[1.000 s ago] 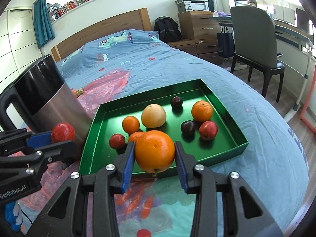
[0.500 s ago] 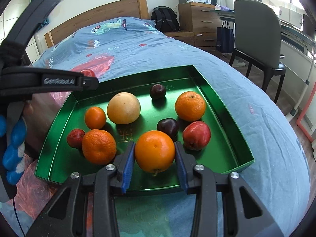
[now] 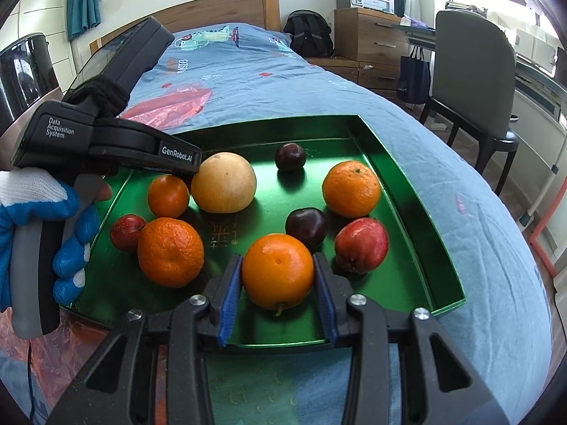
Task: Organize fruits
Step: 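Open both tools to drop the apple and orange into the tray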
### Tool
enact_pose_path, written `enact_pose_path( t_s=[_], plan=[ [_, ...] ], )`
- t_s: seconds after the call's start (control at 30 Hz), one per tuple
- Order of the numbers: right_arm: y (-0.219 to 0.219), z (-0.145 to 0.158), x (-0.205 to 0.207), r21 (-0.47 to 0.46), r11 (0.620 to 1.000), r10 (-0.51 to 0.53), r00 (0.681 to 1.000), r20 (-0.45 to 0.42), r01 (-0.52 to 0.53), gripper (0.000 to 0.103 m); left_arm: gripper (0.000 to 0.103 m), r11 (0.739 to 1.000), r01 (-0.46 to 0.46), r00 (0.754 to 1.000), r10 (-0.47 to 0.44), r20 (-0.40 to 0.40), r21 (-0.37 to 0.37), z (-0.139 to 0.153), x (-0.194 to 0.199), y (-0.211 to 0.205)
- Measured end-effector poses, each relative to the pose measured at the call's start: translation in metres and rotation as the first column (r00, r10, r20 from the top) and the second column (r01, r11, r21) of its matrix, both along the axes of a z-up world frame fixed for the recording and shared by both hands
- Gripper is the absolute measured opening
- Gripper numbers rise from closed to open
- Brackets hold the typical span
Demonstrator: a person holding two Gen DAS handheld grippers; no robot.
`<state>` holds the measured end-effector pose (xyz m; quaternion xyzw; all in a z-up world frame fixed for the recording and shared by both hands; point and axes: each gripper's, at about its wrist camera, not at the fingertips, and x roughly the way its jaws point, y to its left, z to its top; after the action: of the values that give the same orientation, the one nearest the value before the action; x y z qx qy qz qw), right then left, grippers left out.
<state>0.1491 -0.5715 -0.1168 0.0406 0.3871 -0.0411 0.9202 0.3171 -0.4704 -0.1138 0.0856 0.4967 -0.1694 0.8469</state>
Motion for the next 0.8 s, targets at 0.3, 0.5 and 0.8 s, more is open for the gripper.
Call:
enact_pose_path(
  t_s=[0.3, 0.5, 0.8],
  plan=[
    [0.005, 0.003, 0.003, 0.008, 1.0, -0.003, 1.0, -0.028, 0.003, 0.041, 0.056, 1.0, 0.0, 1.0, 0.0, 0.017, 0.011, 0.013, -0.009, 0.006],
    [0.012, 0.02, -0.009, 0.002, 1.0, -0.016, 1.0, -0.017, 0.016, 0.045, 0.063, 1.0, 0.027, 0.997, -0.029, 0.077, 0.014, 0.042, -0.035, 0.01],
    [0.024, 0.047, -0.06, 0.024, 0.998, -0.064, 0.998, -0.01, 0.064, 0.062, 0.072, 0.994, 0.095, 0.989, -0.088, 0.12, -0.052, 0.078, -0.118, 0.049]
  ],
)
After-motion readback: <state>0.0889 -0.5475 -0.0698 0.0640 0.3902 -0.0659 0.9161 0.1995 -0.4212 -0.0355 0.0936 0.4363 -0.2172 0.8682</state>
